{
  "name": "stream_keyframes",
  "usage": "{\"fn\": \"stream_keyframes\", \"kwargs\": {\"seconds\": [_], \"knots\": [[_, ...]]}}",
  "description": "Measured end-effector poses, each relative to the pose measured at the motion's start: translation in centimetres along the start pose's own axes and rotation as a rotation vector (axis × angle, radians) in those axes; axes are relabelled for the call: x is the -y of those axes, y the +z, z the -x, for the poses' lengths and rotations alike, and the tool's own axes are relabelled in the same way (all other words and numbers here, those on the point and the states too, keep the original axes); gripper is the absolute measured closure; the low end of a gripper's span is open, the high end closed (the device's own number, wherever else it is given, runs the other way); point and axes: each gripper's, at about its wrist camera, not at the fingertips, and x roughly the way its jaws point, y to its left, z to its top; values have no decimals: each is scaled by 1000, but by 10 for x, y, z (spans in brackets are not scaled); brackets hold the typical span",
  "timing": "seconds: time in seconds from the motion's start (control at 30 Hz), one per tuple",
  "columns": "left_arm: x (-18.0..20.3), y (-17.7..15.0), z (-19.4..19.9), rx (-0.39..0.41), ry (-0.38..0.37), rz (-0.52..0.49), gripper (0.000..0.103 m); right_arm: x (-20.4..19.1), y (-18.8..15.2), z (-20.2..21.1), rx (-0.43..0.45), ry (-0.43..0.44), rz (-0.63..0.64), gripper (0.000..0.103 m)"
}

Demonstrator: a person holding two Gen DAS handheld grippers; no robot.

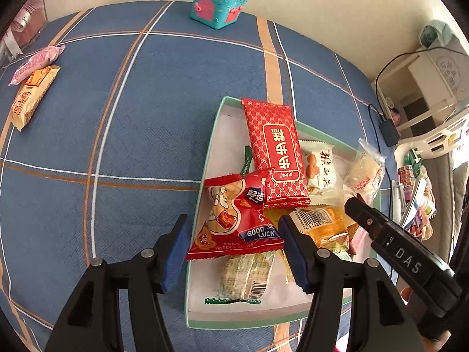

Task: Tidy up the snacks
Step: 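Carry the chip bag and pudding cup over the tray and open both tools, then move both tools away from the tray toward the pink wafer and yellow swiss roll packs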

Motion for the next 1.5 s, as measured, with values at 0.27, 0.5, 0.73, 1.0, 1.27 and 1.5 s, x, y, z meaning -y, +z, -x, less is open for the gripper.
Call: {"fn": "stream_keyframes", "kwargs": {"seconds": [0.27, 0.5, 0.73, 1.0, 1.27, 1.5], "knots": [[-27, 5, 28, 75, 28, 43, 28, -28, -3, 10, 23, 22, 65, 51], [-59, 7, 44, 121, 66, 110, 27, -61, -6, 20, 50, 37, 135, 49], [-81, 9, 53, 167, 165, 142, 14, -93, -12, 21, 54, 67, 180, 40], [-128, 14, 66, 240, 272, 205, 7, -134, -20, 13, 60, 106, 247, 10], [-200, 17, 82, 284, 290, 377, 7, -168, -24, 2, 77, 146, 262, 0], [-228, 44, 78, 249, 323, 260, 7, -209, -13, -5, 108, 159, 282, 0]]}}
